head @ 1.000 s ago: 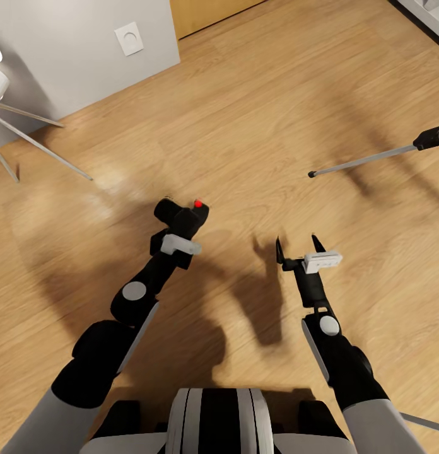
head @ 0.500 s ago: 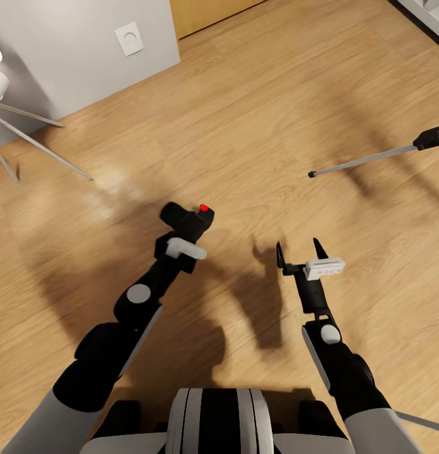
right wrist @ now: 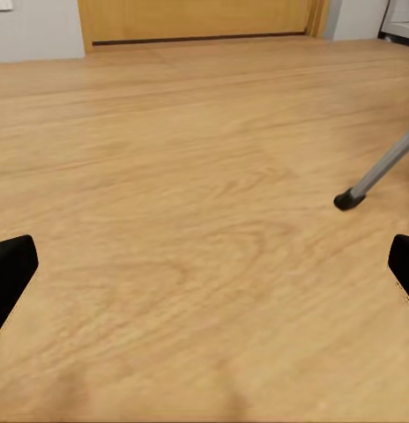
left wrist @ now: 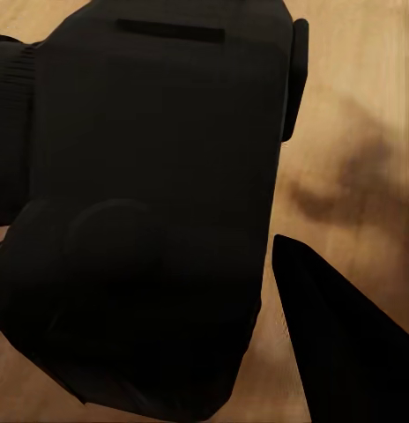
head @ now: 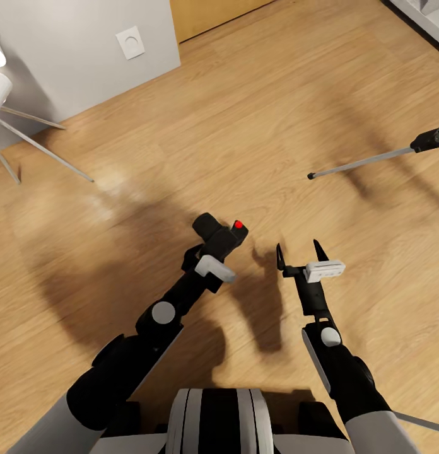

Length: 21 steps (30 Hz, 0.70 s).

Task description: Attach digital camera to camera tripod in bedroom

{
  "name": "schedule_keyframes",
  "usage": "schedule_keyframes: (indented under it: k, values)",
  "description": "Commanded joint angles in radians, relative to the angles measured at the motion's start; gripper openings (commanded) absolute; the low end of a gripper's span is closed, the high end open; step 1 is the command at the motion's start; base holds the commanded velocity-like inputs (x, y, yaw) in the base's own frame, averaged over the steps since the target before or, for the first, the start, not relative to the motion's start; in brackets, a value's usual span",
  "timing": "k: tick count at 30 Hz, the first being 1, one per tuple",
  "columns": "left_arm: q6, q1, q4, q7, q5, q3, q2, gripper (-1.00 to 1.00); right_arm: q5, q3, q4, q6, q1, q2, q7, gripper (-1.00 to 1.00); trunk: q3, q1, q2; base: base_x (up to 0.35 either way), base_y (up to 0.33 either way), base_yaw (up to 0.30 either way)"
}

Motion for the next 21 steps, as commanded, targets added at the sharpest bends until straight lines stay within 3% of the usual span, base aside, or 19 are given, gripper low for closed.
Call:
schedule_keyframes:
  k: [1,12,13,17,21]
  values:
    - [0.007,-0.001,-0.001,0.001,-0.011,-0.004,0.001,-1.00,0.008,0.001,0.000,-0.003,0.000,-0.001,-0.005,1.00,0.004,-0.001,0.000,0.000,0.000,0.000]
    - [0.007,-0.001,-0.002,0.002,-0.011,0.004,-0.003,-1.00,0.008,0.001,0.000,-0.004,0.000,-0.001,-0.005,1.00,0.046,-0.006,0.003,0.000,0.000,0.000]
    - [0.007,-0.001,-0.002,0.002,-0.011,0.025,-0.003,-1.00,0.008,0.001,0.000,-0.004,0.000,-0.001,-0.005,1.00,0.050,-0.006,0.003,0.000,0.000,0.000]
    - [0.007,-0.001,-0.002,0.001,-0.011,0.045,-0.003,-1.00,0.008,0.001,0.000,-0.004,0.000,-0.001,-0.005,1.00,0.065,-0.008,0.004,0.000,0.000,0.000]
    - [0.008,-0.001,-0.002,0.002,-0.010,0.095,-0.003,-1.00,0.009,0.001,0.000,-0.004,0.000,-0.001,-0.005,1.00,0.081,-0.010,0.005,0.000,0.000,0.000]
